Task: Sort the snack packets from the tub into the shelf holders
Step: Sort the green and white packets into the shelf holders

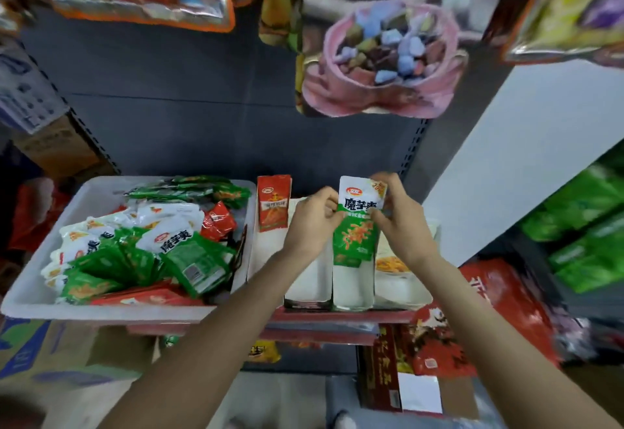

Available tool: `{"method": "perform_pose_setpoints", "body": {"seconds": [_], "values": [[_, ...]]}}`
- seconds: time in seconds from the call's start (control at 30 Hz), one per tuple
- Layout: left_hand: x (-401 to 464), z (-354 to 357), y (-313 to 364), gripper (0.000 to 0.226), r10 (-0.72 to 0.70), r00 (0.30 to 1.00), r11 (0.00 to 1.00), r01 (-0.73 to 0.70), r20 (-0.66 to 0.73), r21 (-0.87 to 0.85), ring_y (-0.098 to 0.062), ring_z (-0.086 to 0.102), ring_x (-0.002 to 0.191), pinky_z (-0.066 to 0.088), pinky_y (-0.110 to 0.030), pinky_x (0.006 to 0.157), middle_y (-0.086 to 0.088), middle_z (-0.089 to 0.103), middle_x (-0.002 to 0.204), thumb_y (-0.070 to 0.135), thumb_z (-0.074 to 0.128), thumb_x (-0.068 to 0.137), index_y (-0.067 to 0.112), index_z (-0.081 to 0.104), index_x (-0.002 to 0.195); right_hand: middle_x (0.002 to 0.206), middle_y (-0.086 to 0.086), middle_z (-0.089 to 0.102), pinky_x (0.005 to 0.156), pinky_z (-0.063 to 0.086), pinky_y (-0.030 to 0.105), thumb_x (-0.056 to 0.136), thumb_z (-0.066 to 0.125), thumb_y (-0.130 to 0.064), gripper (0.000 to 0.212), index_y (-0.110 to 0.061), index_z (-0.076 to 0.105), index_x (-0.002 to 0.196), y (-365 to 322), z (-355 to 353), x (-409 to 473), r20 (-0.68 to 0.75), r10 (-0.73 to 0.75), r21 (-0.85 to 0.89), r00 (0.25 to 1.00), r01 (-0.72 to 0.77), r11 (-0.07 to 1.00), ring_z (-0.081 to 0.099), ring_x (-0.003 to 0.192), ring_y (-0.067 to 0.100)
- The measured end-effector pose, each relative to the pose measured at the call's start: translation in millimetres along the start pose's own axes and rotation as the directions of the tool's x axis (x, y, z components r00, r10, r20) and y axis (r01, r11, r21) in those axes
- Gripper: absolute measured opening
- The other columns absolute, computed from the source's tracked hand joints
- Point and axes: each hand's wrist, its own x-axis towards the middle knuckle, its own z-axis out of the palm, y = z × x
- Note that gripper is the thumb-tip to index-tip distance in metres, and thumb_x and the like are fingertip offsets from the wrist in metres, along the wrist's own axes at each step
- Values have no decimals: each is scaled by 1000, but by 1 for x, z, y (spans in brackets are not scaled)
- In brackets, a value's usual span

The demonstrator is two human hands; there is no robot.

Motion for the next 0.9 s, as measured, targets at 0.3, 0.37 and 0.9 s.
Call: {"method": "perform_pose_setpoints", "body": {"seconds": [0.3, 0.37, 0.9], "values": [[2, 14, -13, 9, 113, 993, 956, -101, -30, 277, -19, 61, 77, 52, -36, 70, -5, 65, 89, 8, 63, 86, 9, 61, 94, 92, 6, 56, 67, 41, 34, 91, 50, -1, 19, -8, 52, 108, 31, 10, -4, 90, -110, -160, 990, 123, 979, 55, 77, 25], [-1, 17, -19, 8, 112, 994, 921, -104, 2, 376, -23, 61, 82, 49, -32, 68, -6, 65, 93, 10, 62, 86, 9, 64, 94, 92, 11, 56, 67, 45, 37, 89, 53, -1, 12, -6, 59, 99, 35, 12, -2, 117, -118, -241, 986, 144, 960, 57, 76, 31], [-27, -32, -34, 14, 136, 985, 915, -85, -105, 395, -16, 58, 90, 49, -31, 73, -1, 62, 99, 10, 54, 91, 14, 61, 102, 112, 8, 60, 95, 39, 32, 89, 55, -6, 26, -11, 64, 113, -6, 56, -7, 131, -35, -157, 991, 55, 986, 49, 109, 24]]}}
